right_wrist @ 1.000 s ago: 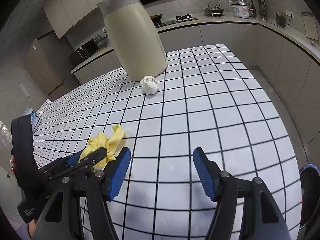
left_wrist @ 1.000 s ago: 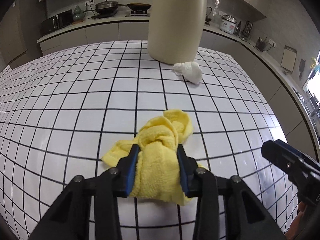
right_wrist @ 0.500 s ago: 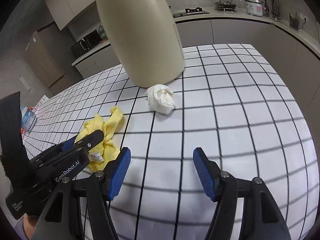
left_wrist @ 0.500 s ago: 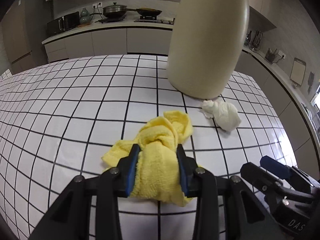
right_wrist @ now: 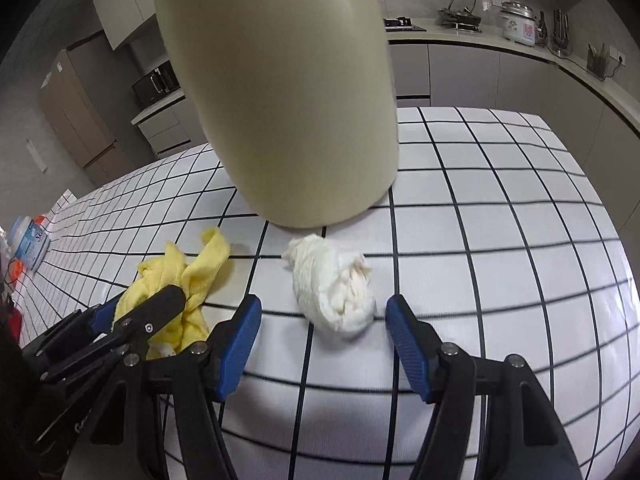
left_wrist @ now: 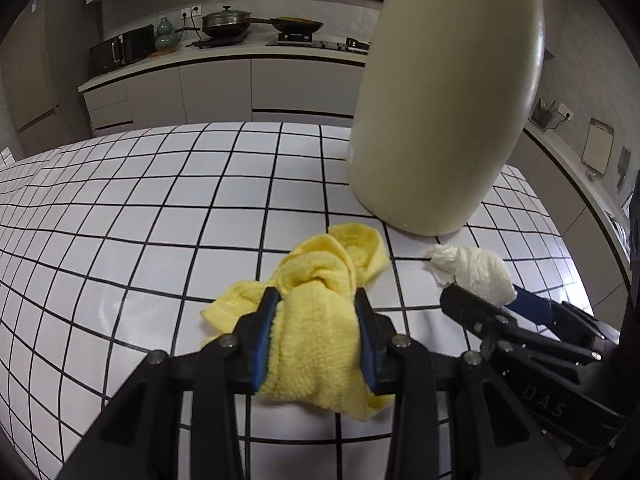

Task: Collect trash
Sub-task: 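Grasp the white tissue with the right tool while the left tool holds the cloth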

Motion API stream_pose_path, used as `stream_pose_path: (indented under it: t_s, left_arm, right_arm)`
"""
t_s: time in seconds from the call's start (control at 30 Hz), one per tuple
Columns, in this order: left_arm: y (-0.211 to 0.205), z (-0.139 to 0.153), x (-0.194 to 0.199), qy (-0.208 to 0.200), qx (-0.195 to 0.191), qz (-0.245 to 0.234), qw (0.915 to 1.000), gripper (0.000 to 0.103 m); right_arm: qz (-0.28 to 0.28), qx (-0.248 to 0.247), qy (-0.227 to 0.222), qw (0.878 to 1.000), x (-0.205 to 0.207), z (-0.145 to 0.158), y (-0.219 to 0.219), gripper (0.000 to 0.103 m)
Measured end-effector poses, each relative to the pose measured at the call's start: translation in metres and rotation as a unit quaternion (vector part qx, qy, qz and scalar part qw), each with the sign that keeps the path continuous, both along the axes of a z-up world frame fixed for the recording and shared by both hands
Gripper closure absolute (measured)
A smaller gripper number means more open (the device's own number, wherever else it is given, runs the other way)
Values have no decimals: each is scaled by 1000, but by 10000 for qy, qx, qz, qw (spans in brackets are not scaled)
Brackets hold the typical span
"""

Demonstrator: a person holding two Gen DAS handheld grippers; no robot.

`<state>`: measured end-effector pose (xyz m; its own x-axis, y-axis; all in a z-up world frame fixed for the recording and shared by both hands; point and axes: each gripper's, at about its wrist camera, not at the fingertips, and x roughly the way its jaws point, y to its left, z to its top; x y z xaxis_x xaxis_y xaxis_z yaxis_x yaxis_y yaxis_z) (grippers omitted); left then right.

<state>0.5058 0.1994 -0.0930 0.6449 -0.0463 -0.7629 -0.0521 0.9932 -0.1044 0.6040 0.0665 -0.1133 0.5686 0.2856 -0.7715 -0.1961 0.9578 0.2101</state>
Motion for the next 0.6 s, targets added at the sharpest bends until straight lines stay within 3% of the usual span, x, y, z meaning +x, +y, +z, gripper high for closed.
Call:
stream_pose_path:
  t_s: [0.13, 0.2, 0.23, 0.43, 0.6]
  left_arm:
    - [0, 0, 3, 16, 15, -2, 10000, 65]
    - [-1, 1, 2, 10, 19, -3, 10000, 65]
    - [0, 1, 1, -2, 0, 9, 10000, 65]
    - [3, 6, -11, -60, -156, 67, 9998, 68]
    - [3, 15, -35, -113, -176, 24, 9998, 68]
  right_arm:
    - [15, -91, -81, 9999, 4, 0, 3, 41]
    - [-2, -200, -126, 9997, 5, 0, 4, 61]
    - [14, -193, -130, 9997, 6, -1, 4, 63]
    - [-24, 68, -73, 9999, -2, 3, -8, 67]
    - [-66, 125, -154, 9998, -32, 19, -20, 68]
